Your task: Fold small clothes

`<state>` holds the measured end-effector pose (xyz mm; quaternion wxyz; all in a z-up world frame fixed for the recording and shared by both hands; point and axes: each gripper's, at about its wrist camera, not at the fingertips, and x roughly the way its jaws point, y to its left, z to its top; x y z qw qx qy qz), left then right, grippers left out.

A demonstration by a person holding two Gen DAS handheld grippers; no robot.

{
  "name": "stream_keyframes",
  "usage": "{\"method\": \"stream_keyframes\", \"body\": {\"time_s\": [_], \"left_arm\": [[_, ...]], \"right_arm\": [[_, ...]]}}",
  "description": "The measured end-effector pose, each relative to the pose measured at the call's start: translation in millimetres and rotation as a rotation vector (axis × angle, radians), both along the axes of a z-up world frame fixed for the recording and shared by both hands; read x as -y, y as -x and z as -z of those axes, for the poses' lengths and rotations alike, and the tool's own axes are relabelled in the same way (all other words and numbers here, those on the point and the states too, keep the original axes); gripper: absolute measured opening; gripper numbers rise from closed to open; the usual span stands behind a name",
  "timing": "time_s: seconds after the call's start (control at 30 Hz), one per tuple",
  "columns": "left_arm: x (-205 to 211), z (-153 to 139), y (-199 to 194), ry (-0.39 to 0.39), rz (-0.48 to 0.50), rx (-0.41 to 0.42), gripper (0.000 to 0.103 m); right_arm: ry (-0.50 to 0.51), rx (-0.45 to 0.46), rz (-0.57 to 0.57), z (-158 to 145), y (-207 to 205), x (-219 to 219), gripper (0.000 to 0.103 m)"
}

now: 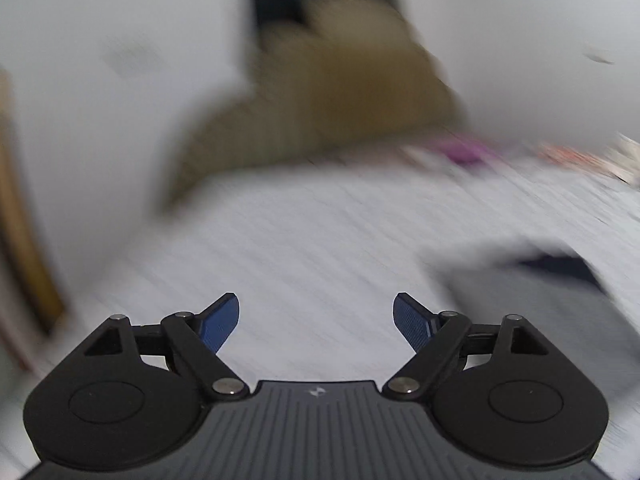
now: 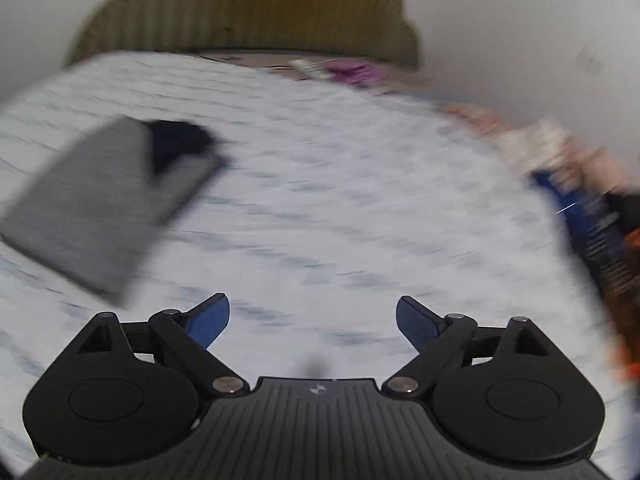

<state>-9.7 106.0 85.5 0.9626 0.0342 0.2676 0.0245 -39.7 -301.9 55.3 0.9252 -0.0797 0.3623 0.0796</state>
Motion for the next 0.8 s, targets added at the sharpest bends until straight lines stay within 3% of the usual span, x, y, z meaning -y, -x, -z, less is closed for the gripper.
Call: {"method": "stream_keyframes", "body": {"time_s": [0.1, 0.23, 0.3, 0.53, 0.8], "left_arm": [[61.7, 46.2, 10.0, 0.064, 0.101, -0.1, 0.085], [88.0, 70.4, 17.2, 0.184, 0.117, -0.18, 0.085], [89.1, 76.1, 22.0, 0.173, 0.099, -0.182, 0.085], [88.2, 86.8, 41.1, 0.117, 0.077, -0.132, 0.085], [82.6, 86.4, 39.9, 0.143, 0.068, -0.123, 0.086]], "right_arm": [[-0.189, -0.101, -0.028, 33.2, -6.4, -38.3, 0.091], [-0.185, -0.117, 0.036, 61.6, -7.5, -78.2, 0.097], [-0.153, -0.078, 0.062, 68.5, -7.4, -87.9, 0.103], [-0.15, -0.031, 0.09, 71.3, -0.8, -97.6, 0.103], [-0.137, -0.008, 0.118, 77.7, -0.7, -104.0, 0.103]]}}
